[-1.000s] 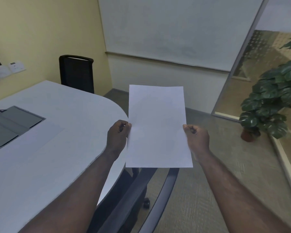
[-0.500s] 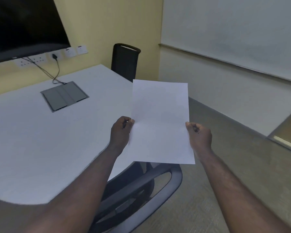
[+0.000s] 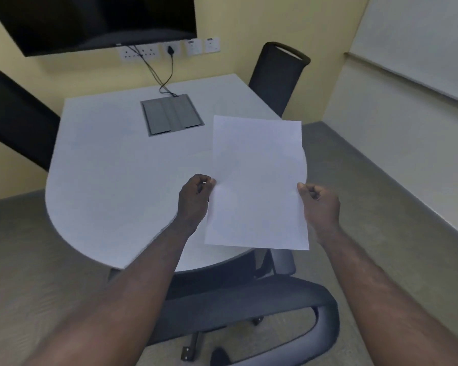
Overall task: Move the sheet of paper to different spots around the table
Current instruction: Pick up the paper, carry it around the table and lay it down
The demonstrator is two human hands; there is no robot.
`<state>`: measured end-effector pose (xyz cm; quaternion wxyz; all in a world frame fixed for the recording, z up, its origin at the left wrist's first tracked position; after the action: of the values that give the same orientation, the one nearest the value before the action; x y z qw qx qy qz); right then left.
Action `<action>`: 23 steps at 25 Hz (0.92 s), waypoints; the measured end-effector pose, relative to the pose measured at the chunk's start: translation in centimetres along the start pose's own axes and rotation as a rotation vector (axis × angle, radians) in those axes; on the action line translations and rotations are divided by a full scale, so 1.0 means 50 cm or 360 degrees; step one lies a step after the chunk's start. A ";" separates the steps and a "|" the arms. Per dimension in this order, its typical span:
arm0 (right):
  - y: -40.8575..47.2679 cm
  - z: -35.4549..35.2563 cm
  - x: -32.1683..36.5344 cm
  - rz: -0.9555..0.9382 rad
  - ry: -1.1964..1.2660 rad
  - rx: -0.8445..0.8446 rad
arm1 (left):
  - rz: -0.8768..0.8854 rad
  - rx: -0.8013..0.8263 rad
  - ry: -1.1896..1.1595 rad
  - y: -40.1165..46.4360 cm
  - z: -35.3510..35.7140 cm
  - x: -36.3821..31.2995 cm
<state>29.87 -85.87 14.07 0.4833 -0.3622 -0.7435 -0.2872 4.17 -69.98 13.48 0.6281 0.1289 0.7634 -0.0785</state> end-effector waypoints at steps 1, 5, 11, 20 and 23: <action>0.016 0.031 0.002 -0.0013 -0.0023 0.0049 | -0.0033 -0.0039 -0.0009 0.015 -0.015 0.014; 0.067 0.142 0.005 -0.0031 -0.0053 0.0200 | -0.0109 -0.0136 0.0012 0.062 -0.069 0.062; 0.092 0.276 -0.009 -0.0069 -0.0150 0.0426 | -0.0197 -0.0282 0.0086 0.098 -0.142 0.127; 0.122 0.435 -0.068 -0.0077 -0.0211 0.0686 | -0.0396 -0.0488 0.0208 0.116 -0.184 0.246; 0.129 0.480 -0.103 -0.0021 -0.0221 0.0722 | -0.0441 -0.0502 0.0220 0.128 -0.187 0.289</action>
<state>24.24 -64.87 0.98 0.4981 -0.2583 -0.8228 -0.0904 -5.27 -59.80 1.48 0.5698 -0.0721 0.8179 -0.0346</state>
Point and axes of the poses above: each hand's wrist, its own y-axis towards the middle knuckle, its own z-axis out of the palm, x = y × z, the point moved 4 cm from there along y, towards the middle knuckle
